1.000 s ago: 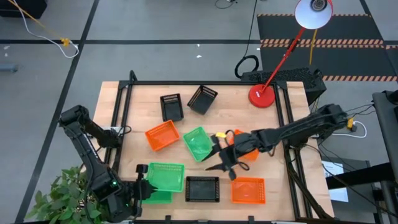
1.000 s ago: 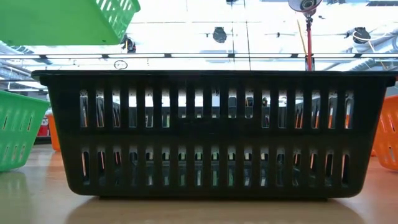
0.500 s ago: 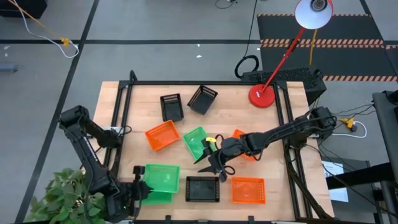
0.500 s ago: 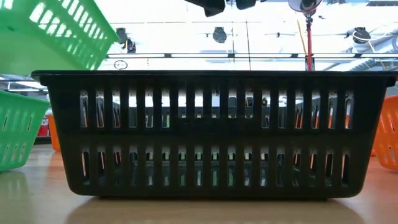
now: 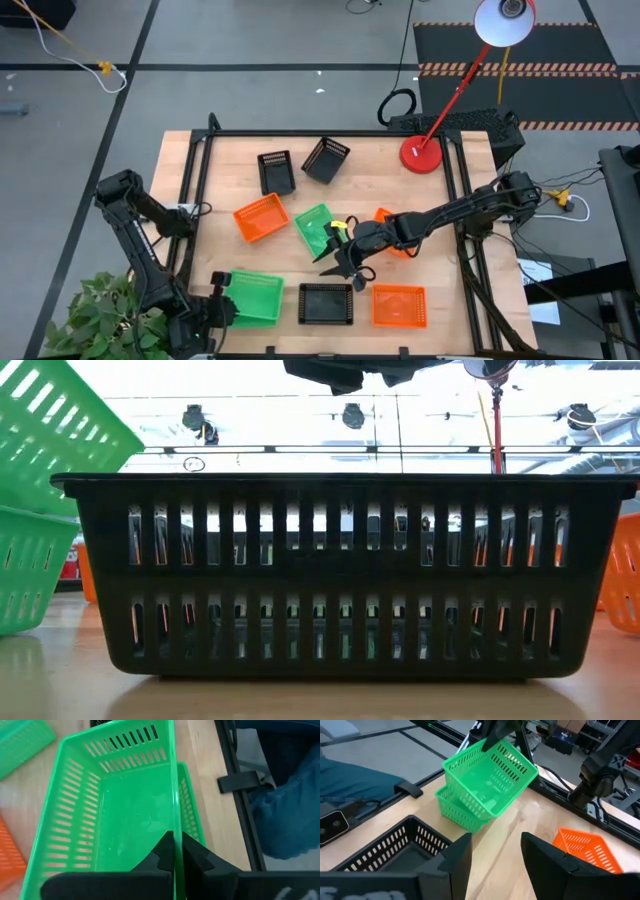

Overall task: Stack baskets by color
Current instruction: Stack the top green bin on top of the bottom green bin

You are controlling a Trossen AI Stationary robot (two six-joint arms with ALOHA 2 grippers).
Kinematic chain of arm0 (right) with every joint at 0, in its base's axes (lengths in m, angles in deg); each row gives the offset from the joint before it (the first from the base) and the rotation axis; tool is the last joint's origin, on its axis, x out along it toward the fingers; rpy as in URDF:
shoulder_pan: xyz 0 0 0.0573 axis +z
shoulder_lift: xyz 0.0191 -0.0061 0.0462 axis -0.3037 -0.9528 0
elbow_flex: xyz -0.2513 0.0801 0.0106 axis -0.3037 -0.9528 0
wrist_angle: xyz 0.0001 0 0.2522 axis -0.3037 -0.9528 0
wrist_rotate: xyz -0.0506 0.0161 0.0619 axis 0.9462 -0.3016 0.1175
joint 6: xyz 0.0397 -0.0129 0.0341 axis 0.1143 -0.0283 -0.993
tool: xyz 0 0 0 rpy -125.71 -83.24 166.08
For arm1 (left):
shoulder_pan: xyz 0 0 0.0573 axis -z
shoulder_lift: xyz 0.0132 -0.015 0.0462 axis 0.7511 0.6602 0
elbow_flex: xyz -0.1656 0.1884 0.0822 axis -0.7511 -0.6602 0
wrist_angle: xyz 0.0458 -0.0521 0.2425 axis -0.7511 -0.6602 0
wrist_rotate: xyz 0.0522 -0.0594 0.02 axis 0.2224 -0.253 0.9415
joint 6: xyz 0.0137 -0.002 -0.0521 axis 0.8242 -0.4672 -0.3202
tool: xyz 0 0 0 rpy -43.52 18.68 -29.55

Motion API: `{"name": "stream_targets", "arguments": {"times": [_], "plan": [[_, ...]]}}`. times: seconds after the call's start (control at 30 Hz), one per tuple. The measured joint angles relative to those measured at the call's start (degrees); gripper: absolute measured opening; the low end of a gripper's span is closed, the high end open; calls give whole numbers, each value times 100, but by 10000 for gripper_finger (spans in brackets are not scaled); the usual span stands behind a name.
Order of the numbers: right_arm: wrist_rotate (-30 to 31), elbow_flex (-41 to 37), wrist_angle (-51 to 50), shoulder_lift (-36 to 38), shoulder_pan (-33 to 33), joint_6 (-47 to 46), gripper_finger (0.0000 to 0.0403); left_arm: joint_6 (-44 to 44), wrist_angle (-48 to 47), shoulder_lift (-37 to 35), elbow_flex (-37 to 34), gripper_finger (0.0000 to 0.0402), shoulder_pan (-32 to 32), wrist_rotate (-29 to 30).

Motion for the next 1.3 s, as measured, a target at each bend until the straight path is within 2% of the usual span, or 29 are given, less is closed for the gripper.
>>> {"name": "stream_targets", "arguments": {"times": [0.3, 0.57, 0.87, 1.3], "plan": [[0, 0, -10, 0, -2, 17, 164, -185, -4, 1, 1, 27, 0, -60], [0, 0, -14, 0, -2, 39, 164, -272, -4, 2, 2, 10, 0, -161], [0, 0, -15, 2, 0, 42, 164, -576, 4, 35, -124, 86, -121, -159], [0, 0, -15, 2, -2, 44, 164, -787, 410, 37, -170, 148, -312, -173]]}}
